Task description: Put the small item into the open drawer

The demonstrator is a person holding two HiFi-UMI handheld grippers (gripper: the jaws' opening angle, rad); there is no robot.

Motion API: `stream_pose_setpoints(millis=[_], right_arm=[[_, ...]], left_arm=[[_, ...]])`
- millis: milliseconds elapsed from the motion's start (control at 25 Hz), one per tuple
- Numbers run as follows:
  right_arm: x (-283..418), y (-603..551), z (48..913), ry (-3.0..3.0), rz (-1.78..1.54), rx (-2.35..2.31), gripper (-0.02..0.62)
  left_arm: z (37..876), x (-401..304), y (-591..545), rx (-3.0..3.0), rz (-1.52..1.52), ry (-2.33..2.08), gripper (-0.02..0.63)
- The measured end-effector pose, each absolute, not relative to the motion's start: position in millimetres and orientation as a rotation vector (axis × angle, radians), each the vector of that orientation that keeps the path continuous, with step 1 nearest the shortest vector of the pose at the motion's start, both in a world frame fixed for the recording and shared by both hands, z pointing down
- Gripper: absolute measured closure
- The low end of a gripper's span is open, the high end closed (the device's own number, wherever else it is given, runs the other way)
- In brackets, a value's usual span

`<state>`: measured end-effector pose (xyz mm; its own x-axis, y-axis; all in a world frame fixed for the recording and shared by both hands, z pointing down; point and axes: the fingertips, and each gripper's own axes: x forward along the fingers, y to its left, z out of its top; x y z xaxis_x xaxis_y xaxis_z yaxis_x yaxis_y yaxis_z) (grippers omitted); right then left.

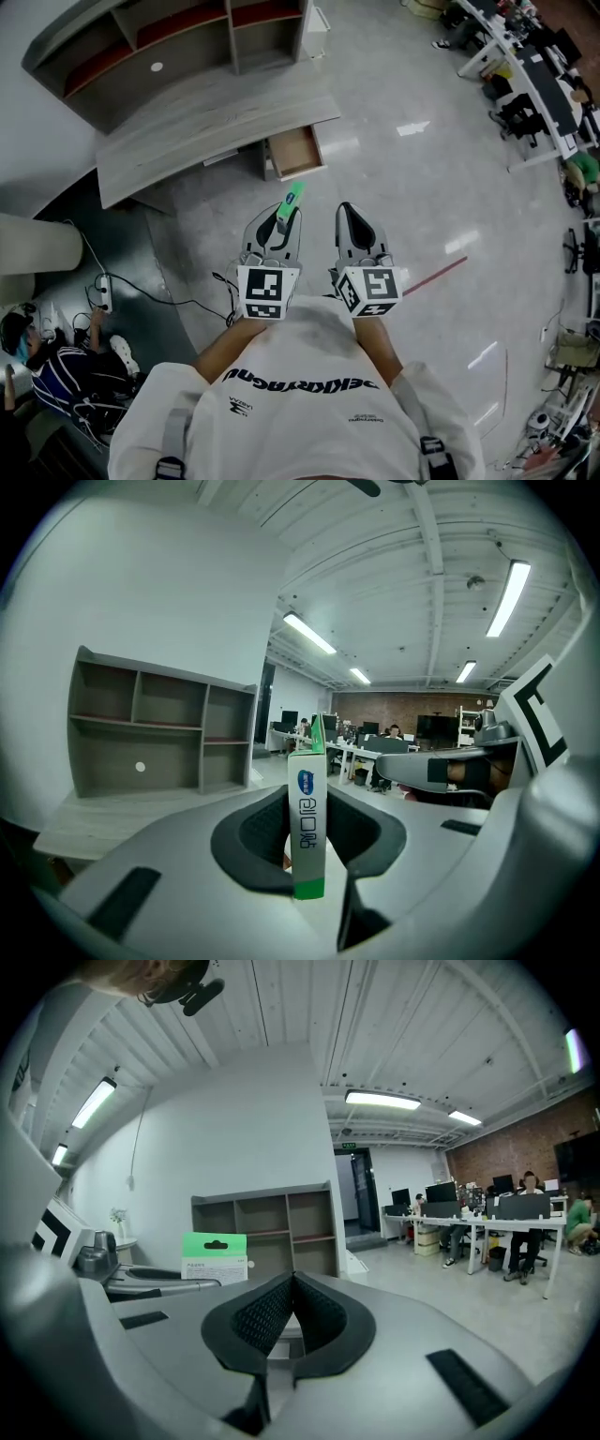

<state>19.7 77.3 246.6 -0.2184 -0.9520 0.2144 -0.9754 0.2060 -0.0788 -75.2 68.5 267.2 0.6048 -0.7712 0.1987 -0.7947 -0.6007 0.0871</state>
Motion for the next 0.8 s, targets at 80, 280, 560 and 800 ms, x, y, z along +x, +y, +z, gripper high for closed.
stream_pose_setpoints(millis=[80, 280, 560, 800], right_arm=[[17, 64, 248, -2.336, 0.304, 1.889, 0.563], [18, 36, 260, -2.315, 0.344, 1.889, 0.563], [39, 0, 277, -2.321, 0.405, 1.852, 0.563], [56, -32, 308, -2.328, 0.462, 1.793, 0.563]], left_arm=[[269, -76, 55, 2.662, 0.215, -1.295, 0.509], [282, -76, 26, 2.639, 0.241, -1.276, 0.509], [300, -53, -3, 2.607, 0.294, -1.271, 0.509], [331, -40, -27, 2.549, 0.365, -1.309, 0.509]])
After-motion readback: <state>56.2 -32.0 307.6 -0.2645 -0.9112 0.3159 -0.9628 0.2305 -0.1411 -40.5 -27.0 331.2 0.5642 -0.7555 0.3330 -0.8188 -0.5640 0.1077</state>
